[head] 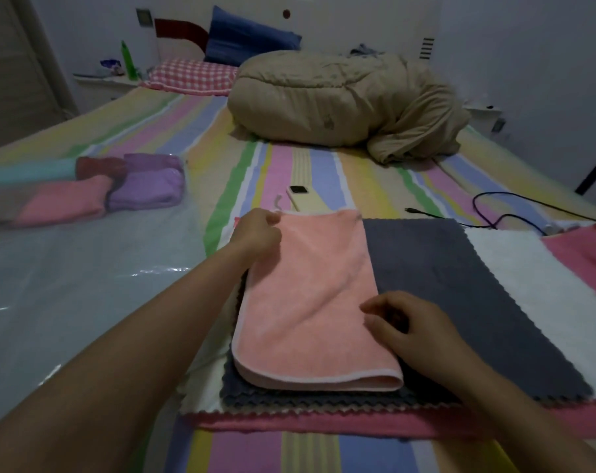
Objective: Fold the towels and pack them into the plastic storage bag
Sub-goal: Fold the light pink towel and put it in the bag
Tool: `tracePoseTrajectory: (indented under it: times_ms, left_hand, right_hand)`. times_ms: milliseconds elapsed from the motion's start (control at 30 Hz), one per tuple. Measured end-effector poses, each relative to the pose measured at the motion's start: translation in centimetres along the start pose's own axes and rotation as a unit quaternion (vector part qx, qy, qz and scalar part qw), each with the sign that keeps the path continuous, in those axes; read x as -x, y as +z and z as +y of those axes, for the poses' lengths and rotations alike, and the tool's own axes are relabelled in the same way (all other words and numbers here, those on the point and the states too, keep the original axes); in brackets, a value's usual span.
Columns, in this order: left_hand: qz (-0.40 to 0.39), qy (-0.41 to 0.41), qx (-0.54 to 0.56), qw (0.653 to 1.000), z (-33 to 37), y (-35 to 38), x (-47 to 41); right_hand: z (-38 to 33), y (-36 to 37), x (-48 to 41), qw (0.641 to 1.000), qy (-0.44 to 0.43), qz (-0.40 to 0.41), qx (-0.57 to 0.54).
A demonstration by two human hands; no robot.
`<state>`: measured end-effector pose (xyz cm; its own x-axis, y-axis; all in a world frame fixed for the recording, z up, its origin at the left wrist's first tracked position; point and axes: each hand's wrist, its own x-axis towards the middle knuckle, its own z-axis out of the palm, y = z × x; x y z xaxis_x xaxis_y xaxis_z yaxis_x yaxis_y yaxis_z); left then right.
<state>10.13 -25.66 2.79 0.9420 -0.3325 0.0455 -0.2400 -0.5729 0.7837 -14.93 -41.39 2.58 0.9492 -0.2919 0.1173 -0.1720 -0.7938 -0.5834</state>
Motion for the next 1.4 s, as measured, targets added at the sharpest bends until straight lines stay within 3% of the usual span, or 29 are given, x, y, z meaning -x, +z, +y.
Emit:
tracePoseTrajectory:
  times_ms: [167,333,500,567,633,700,800,900,967,1067,1400]
  left_hand:
    - [0.014,0.029,-0.082,0.996,-1.1,0.4,0.3]
    - [0.041,0.068,-0.148,0.986,-1.2,0.5,-0.6]
    - [0.116,0.159,-0.294,0.935,-1.1,1.4,0.3]
    - [0.137,0.179,-0.344,0.911,-1.4,1.8,0.5]
    - [0.153,0.211,-0.396,0.88,-1.4,1.8,0.5]
    - [0.158,0.247,-0.399,0.869,-0.2,1.6,1.8]
    - [0.109,0.328,-0.352,0.87,1.8,1.7,6.9]
    - [-0.068,0.35,-0.338,0.871,1.4,2.3,13.7]
    - [-0.124,0.361,-0.34,0.859,-0.2,2.5,16.4]
    - [-0.119,0.374,-0.324,0.861,-1.2,2.1,17.8]
    - [-0.102,0.382,-0.257,0.882,-2.2,0.9,19.1]
  right_hand:
    - [0.2,0.5,-0.7,1.0,0.017,0.002,0.006]
    - [-0.6,-0.2,-3.3,0.995,0.092,0.023,0.015]
    - [-1.6,0.4,-4.9,0.988,0.09,0.054,0.112]
    - [-2.1,1.0,-4.7,0.981,0.0,0.069,0.179]
    - [-2.6,1.8,-4.0,0.972,-0.115,-0.017,0.205]
    - [-2.5,2.3,-2.6,0.958,-0.143,-0.126,0.216]
    - [-1.6,1.3,-0.1,0.953,-0.122,-0.144,0.235]
    - [-0.8,-0.2,2.9,0.956,-0.122,-0.149,0.221]
    - [0.0,-0.4,4.7,0.967,-0.142,-0.111,0.179]
    - [1.2,0.1,6.2,0.976,-0.189,0.034,0.105]
    - [-0.8,2.1,8.5,0.948,-0.15,0.279,-0.025]
